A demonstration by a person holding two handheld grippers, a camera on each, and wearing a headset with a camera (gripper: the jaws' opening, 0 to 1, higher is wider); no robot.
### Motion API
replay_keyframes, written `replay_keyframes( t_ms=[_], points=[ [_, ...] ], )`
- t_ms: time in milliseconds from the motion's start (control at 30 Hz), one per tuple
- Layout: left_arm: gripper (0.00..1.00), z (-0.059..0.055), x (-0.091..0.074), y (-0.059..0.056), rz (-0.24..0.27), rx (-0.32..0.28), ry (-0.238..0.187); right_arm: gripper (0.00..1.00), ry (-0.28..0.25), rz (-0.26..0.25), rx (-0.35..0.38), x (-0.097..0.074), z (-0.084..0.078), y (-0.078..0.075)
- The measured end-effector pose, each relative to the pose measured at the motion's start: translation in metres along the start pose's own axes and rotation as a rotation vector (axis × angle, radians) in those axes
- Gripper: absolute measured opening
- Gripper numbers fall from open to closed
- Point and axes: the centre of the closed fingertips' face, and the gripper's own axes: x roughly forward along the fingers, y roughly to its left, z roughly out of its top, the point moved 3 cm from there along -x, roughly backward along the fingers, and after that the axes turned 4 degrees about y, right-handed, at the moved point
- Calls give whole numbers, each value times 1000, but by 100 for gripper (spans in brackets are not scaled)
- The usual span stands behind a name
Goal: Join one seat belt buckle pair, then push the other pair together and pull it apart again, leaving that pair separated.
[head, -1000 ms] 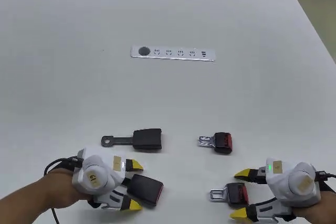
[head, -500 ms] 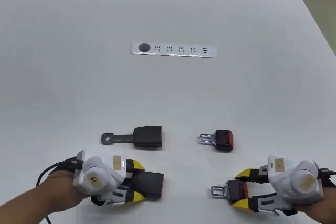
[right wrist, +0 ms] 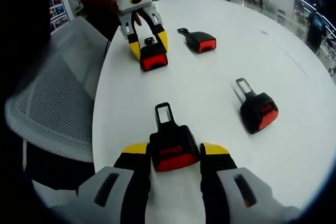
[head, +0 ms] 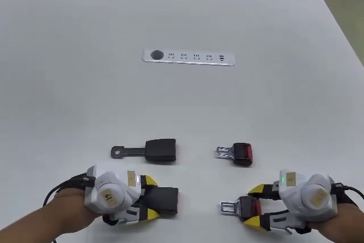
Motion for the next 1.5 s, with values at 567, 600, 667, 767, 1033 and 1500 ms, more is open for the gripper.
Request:
replay_keyframes(
  t_ms=[567,600,667,767,1033,1500],
  points=[
    [35,-1,3,2,3,-6,10,36,-43,-3,-8,28,29,2],
    [35,-1,3,2,3,-6,11,36,-45,-3,-9,30,30,2],
    [35,-1,4,1,2,-6,11,36,-54,-1,-10,32,34,4],
    [35,-1,4,1,2,-7,10,36,-60,2,-14,35,42,9],
    [35,0,4,-1,0,-4,13,36,-88,9,-26,45,56,13],
    [35,6,6,-1,-16,16,30,36,-113,30,-45,53,70,16]
  ],
)
